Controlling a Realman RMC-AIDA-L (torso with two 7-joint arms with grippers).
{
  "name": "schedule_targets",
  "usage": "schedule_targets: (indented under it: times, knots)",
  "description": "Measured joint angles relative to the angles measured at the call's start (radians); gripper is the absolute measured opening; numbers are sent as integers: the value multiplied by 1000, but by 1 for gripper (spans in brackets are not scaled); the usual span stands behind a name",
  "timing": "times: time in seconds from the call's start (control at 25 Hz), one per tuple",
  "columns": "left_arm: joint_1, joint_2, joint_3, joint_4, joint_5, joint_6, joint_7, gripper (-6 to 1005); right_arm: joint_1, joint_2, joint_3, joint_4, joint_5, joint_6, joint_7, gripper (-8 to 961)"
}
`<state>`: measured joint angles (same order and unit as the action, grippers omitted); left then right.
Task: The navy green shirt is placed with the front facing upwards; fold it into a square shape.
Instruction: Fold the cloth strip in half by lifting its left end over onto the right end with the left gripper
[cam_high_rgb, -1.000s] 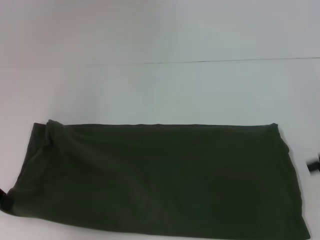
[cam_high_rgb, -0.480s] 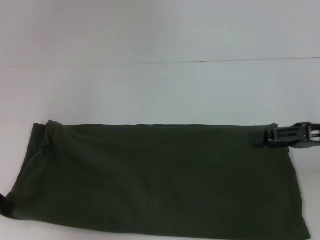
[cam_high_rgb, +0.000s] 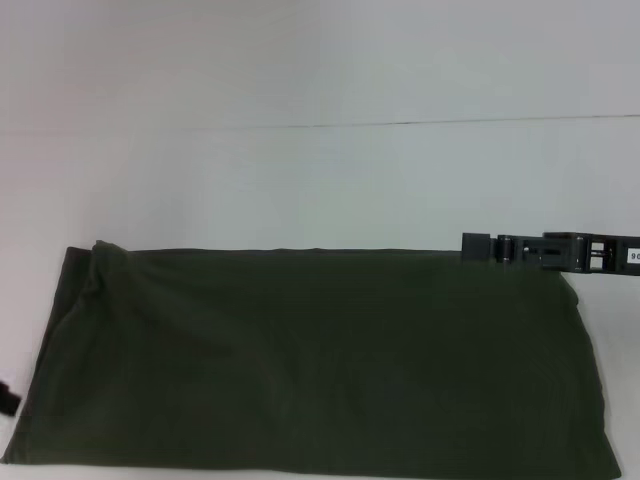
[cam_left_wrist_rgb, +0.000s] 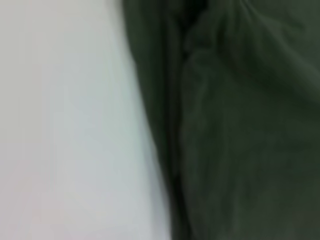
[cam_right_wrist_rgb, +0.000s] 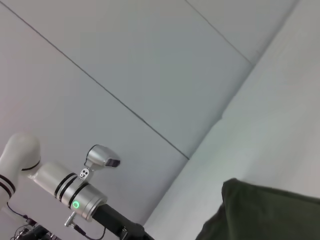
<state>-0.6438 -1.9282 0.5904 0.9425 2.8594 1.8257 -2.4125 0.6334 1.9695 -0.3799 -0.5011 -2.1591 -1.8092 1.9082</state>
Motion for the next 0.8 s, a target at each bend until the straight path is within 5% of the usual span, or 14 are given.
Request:
schedule_targets:
  times: [0.32,0.48,0.8]
  knots:
    - [-34,20,-161,-49,-111,-70,48,339,-11,6,3,51,86,17,-105,584]
    - [-81,49,-164,-184,-176,-100,93,500,-12,18,-3,53,92,40,-114,585]
    - [-108,38,-63,-246,-154,-234,61,629,-15,26,-3,60,93,52,-122,585]
